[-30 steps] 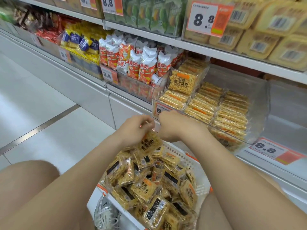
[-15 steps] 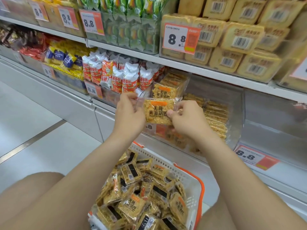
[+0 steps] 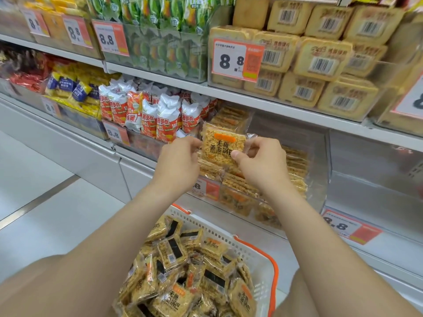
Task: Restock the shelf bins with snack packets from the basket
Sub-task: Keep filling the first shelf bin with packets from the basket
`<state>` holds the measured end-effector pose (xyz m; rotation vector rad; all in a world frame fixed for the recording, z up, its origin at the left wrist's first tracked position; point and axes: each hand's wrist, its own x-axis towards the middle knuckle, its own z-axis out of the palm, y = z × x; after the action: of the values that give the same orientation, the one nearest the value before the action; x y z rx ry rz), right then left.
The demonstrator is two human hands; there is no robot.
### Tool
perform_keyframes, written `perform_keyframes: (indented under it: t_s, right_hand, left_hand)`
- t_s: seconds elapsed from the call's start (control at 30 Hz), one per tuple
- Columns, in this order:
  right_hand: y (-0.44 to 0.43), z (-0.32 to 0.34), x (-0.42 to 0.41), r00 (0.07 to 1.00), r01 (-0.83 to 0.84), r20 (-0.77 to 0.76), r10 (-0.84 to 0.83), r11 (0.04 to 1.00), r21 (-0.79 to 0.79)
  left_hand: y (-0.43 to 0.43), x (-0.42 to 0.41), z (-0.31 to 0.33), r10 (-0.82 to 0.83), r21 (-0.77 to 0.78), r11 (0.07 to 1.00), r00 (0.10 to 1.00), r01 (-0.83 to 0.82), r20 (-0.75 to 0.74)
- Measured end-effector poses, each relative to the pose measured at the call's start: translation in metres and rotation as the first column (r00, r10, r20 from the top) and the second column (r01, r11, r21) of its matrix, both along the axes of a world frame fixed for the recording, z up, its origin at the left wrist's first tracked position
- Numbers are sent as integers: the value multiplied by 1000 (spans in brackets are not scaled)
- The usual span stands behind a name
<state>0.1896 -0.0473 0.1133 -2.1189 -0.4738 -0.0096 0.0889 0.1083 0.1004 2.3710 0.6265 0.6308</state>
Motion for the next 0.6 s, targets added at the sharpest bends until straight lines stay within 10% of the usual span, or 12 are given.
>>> perform_keyframes:
  t_s: [0.13, 0.6]
  right_hand:
    - [17, -7, 18, 988, 94, 129, -87, 995, -45]
    - [48, -22, 24, 973, 43, 230, -8, 988, -145]
  left_hand:
    - [6, -1, -8, -35, 347, 926, 949, 150, -315]
    - [20, -7, -16, -174, 304, 852, 779, 426, -603]
